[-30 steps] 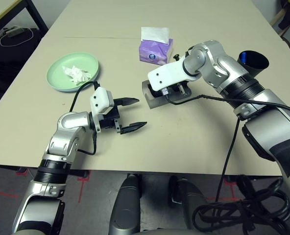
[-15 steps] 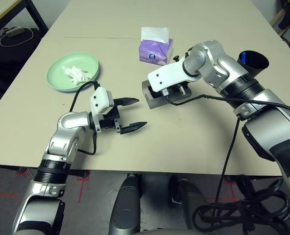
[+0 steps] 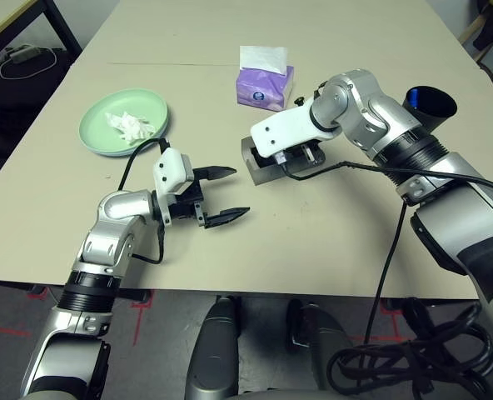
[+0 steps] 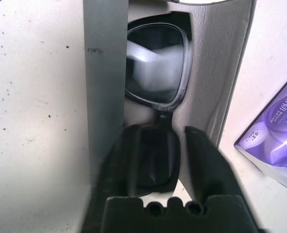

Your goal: Organize and tidy the items on the table.

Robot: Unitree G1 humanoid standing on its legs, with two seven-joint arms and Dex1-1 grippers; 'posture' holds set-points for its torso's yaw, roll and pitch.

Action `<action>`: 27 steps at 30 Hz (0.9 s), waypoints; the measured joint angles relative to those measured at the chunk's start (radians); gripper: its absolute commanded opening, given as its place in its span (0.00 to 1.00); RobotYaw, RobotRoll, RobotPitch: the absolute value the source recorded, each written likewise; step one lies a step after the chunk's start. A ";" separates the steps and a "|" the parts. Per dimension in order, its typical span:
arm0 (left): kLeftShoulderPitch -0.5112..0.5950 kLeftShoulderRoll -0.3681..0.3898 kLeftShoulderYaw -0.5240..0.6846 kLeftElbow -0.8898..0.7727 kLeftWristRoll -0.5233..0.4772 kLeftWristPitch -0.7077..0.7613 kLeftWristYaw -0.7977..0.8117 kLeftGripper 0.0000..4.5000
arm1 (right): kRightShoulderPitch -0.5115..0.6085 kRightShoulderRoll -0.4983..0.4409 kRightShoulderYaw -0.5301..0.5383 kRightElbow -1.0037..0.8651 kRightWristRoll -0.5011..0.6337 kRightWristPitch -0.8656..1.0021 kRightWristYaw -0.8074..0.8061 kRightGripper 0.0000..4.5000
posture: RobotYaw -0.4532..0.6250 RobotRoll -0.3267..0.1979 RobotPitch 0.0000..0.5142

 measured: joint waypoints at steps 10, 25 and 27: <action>-0.033 -0.001 0.000 0.016 0.001 -0.007 -0.001 1.00 | 0.004 -0.010 -0.020 -0.067 0.015 0.025 0.024 1.00 | 0.62 0.62 0.28; -0.113 -0.030 -0.007 0.163 0.002 -0.036 -0.026 1.00 | 0.437 -0.110 -0.386 -0.535 0.382 0.475 0.051 1.00 | 0.53 0.62 0.27; -0.121 -0.036 -0.009 0.168 0.001 -0.033 -0.027 1.00 | 0.502 -0.089 -0.439 -0.558 0.445 0.521 0.009 1.00 | 0.53 0.62 0.27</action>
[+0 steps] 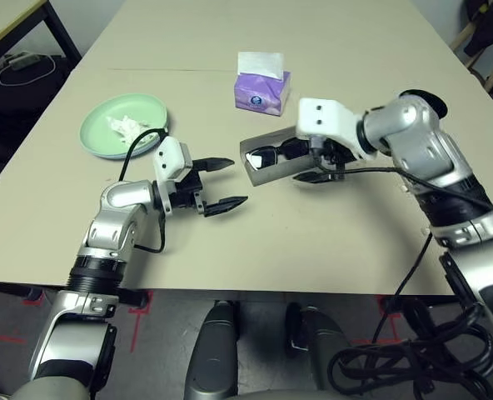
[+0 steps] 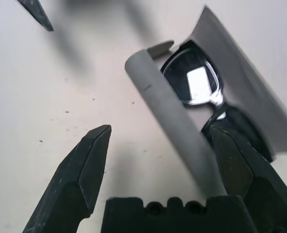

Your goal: Organize and tidy the items on the table.

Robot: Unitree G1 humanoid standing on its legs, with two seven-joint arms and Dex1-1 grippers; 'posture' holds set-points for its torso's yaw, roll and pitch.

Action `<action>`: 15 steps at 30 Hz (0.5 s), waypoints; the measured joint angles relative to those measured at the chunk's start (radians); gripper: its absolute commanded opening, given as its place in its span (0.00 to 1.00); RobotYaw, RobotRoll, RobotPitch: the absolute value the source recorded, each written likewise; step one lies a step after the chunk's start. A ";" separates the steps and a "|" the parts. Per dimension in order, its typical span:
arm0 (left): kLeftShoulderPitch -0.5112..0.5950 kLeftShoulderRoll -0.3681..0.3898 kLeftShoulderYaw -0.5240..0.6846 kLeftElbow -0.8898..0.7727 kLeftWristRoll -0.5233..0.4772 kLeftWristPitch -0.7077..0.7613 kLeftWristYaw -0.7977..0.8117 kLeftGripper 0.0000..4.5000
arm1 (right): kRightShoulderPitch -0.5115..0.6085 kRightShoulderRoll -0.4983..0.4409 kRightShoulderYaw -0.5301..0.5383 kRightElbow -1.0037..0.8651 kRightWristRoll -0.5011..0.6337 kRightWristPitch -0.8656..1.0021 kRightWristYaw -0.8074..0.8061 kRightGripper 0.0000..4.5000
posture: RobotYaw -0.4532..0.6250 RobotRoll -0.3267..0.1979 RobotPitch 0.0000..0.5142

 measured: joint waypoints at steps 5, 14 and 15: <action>-0.020 -0.034 0.012 0.030 -0.003 0.007 0.022 1.00 | 0.128 0.090 -0.134 -0.015 0.145 0.046 -0.152 1.00 | 0.55 0.62 0.29; -0.039 0.008 0.054 0.163 0.010 -0.103 0.009 1.00 | 0.338 0.200 -0.318 -0.043 0.368 -0.163 -0.314 1.00 | 0.57 0.62 0.42; -0.047 0.011 0.054 0.178 0.014 -0.118 0.002 1.00 | 0.356 0.187 -0.324 -0.049 0.384 -0.188 -0.314 1.00 | 0.57 0.62 0.42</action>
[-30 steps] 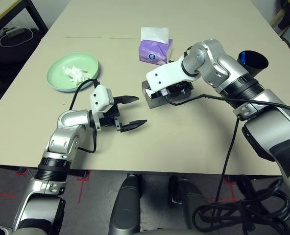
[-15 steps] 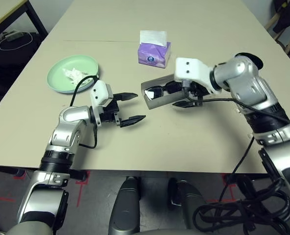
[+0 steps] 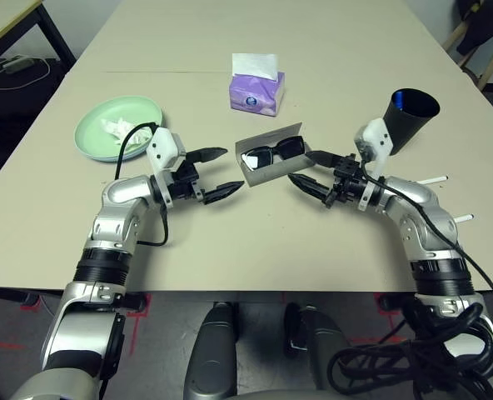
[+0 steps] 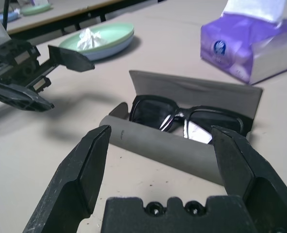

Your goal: Organize and tidy the items on the table.

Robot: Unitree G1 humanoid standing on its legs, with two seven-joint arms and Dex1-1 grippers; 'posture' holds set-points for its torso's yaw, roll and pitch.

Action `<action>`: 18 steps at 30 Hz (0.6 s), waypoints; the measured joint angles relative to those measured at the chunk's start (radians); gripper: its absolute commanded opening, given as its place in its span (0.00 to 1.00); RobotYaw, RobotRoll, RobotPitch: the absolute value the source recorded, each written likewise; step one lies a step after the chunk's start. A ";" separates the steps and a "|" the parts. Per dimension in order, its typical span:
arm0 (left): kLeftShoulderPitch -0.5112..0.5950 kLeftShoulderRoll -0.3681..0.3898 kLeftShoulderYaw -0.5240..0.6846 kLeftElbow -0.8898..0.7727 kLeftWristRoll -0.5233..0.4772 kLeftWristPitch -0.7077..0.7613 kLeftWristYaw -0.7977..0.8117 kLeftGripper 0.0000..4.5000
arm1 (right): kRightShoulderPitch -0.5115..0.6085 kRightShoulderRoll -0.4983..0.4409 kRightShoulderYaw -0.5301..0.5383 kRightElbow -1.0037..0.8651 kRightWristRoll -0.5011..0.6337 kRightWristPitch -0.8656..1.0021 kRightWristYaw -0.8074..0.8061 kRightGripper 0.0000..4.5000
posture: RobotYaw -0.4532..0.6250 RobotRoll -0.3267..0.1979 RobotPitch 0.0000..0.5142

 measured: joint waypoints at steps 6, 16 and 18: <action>-0.048 0.012 0.006 0.095 0.026 -0.062 0.005 1.00 | 0.103 -0.080 -0.023 -0.012 0.052 -0.118 0.018 1.00 | 0.54 0.62 0.47; -0.088 -0.063 0.004 0.197 0.034 -0.162 0.004 1.00 | 0.147 -0.166 -0.020 0.102 0.051 -0.458 0.118 1.00 | 0.54 0.62 0.45; -0.094 -0.064 0.004 0.222 0.045 -0.184 0.003 1.00 | 0.156 -0.166 -0.018 0.108 0.054 -0.468 0.121 1.00 | 0.54 0.62 0.44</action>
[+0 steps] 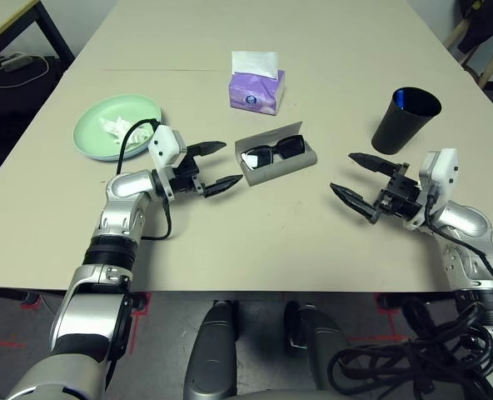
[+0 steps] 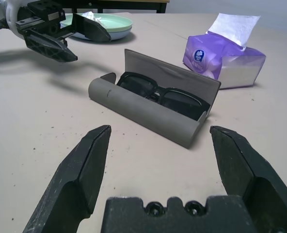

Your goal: Organize and tidy the items on the table.

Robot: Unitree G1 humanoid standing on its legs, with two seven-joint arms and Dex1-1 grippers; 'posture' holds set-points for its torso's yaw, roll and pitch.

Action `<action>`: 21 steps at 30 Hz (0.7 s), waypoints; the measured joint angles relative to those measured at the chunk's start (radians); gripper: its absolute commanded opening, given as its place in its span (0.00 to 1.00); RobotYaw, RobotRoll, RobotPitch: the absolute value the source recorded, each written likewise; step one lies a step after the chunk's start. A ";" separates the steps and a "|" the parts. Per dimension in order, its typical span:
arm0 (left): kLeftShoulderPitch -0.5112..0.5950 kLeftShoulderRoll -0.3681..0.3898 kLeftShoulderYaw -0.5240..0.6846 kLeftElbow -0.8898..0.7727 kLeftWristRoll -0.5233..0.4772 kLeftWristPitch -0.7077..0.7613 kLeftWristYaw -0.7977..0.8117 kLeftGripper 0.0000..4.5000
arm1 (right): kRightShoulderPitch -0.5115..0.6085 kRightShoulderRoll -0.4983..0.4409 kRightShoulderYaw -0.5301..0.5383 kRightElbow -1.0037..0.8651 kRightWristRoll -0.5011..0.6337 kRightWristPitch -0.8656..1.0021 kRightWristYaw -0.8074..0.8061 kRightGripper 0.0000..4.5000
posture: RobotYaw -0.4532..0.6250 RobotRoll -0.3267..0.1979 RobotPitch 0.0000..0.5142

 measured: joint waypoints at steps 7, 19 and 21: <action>-0.050 0.015 -0.020 0.127 0.096 0.057 0.097 0.71 | 0.008 0.016 0.004 -0.056 0.043 0.043 -0.055 1.00 | 0.52 0.62 0.42; -0.237 -0.065 0.004 0.311 0.153 0.089 0.394 0.00 | 0.054 -0.005 0.004 -0.093 0.078 0.109 -0.088 1.00 | 0.52 0.62 0.41; -0.255 -0.073 0.006 0.338 0.158 0.090 0.426 0.00 | 0.053 -0.002 0.006 -0.094 0.083 0.112 -0.090 1.00 | 0.52 0.62 0.41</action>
